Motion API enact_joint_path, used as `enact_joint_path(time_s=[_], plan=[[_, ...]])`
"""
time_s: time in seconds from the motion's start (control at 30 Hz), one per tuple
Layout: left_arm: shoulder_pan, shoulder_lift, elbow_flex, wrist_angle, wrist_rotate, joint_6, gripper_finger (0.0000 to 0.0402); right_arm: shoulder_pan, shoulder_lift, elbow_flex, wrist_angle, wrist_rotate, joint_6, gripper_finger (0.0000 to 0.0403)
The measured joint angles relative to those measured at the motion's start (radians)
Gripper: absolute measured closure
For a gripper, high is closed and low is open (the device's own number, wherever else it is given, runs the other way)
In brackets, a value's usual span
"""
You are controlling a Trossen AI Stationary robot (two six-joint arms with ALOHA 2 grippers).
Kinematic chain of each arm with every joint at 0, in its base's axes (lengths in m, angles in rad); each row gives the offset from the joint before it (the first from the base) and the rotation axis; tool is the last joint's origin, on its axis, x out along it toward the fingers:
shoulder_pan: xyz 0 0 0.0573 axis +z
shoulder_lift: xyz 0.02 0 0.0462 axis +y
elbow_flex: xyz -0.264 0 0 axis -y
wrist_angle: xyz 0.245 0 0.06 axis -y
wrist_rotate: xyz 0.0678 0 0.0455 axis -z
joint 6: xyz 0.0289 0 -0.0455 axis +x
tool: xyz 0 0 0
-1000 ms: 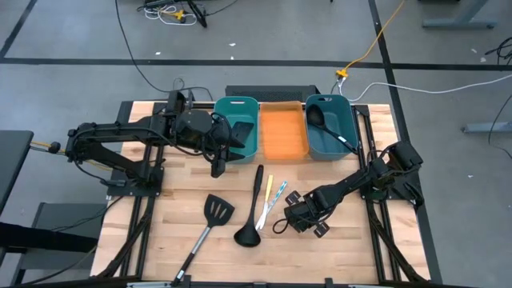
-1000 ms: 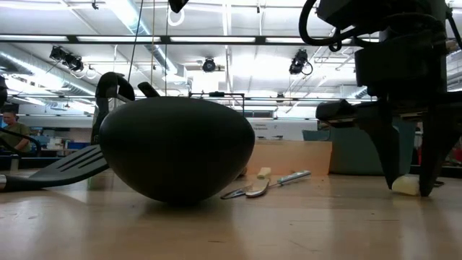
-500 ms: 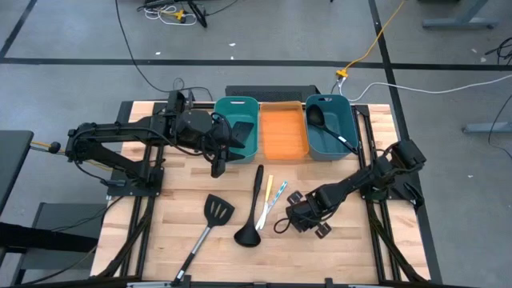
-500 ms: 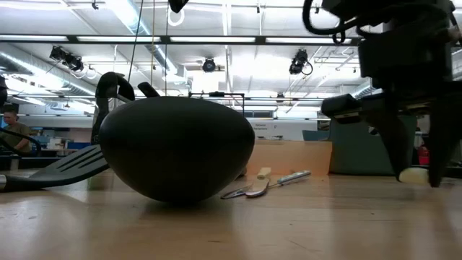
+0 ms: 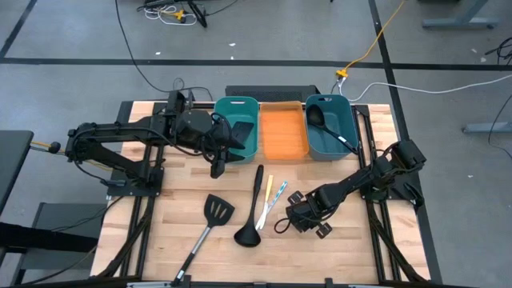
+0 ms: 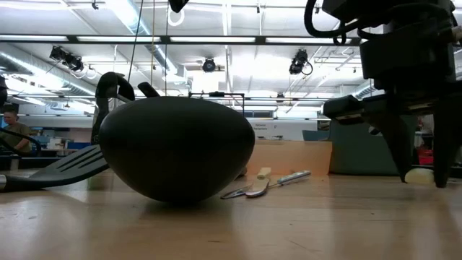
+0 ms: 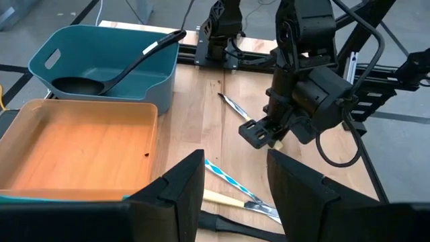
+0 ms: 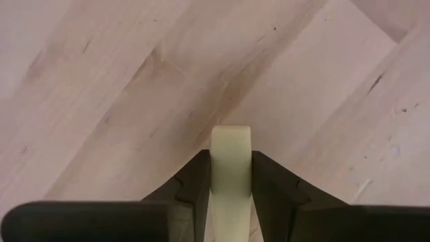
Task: Pick & Place Kitchen Items
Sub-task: Put the right yellow table knife into the orange bin
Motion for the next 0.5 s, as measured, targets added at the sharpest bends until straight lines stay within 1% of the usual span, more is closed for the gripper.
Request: enact_joint_path(time_s=[0.13, 0.5], plan=[[0.0, 0.0, 0.0, 0.0, 0.0, 0.0, 0.0235, 0.0, 0.0, 0.023, -0.028, 0.001, -0.002, 0.0305], [0.0, 0.0, 0.0, 0.0, 0.0, 0.0, 0.0235, -0.02, -0.001, 0.177, -0.097, 0.016, -0.004, 0.0305]])
